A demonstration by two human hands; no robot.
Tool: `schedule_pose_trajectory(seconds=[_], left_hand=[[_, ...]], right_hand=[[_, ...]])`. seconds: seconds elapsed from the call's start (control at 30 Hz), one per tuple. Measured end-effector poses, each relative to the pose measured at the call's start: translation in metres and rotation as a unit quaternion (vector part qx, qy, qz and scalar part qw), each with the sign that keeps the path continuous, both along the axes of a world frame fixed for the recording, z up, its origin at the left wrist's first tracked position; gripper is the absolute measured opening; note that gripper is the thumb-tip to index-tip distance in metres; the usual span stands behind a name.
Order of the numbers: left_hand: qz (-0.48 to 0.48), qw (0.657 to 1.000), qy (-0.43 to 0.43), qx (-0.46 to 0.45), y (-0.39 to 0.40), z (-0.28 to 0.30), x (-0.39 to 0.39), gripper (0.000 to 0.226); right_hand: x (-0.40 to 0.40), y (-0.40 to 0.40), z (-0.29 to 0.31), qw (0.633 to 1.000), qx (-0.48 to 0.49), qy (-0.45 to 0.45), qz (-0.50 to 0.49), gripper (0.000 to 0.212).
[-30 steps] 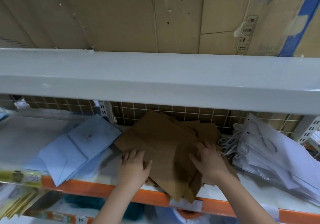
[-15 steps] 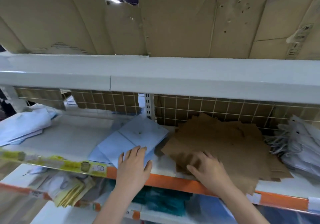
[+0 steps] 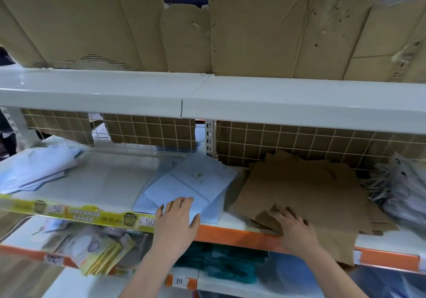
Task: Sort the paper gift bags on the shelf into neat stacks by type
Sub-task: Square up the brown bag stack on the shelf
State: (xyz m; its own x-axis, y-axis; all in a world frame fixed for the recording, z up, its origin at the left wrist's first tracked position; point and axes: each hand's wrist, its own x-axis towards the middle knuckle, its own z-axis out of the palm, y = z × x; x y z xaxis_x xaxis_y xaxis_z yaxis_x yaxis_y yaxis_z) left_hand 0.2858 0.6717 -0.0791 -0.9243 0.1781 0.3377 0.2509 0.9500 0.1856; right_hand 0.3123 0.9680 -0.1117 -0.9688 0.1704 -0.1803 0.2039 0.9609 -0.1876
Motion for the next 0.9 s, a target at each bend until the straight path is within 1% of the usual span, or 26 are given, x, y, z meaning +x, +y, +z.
schedule_pose_trajectory(seconds=[0.17,0.23,0.33,0.4,0.5,0.63,0.8,0.9], left_hand=[[-0.031,0.999,-0.007,0.025,0.045,0.001,-0.009,0.041],[-0.041,0.999,-0.012,0.014,0.061,0.001,-0.012,0.040],[-0.042,0.999,-0.013,0.004,0.083,0.000,-0.015,0.039],[-0.041,0.999,-0.015,0.018,0.095,-0.001,-0.016,0.039],[-0.038,0.997,-0.049,0.046,0.111,0.000,-0.016,0.043],[-0.041,0.996,-0.062,0.048,0.127,0.002,-0.015,0.047],[-0.050,0.995,-0.077,0.035,0.139,0.009,-0.016,0.048],[-0.050,0.995,-0.088,0.014,0.142,0.012,-0.016,0.049]], right_hand=[[-0.005,0.038,0.008,0.999,-0.025,0.008,-0.046,0.065],[-0.011,0.055,0.008,0.997,-0.053,0.004,-0.058,0.063],[-0.020,0.077,0.007,0.994,-0.090,0.015,-0.055,0.055],[-0.023,0.087,0.007,0.994,-0.099,0.013,-0.041,0.053],[-0.023,0.097,0.008,0.995,-0.093,0.026,-0.015,0.053],[-0.016,0.104,0.009,0.994,-0.067,0.088,-0.012,0.052],[-0.013,0.111,0.005,0.995,-0.071,0.064,-0.005,0.054],[-0.013,0.112,0.005,0.996,-0.065,0.064,0.003,0.055]])
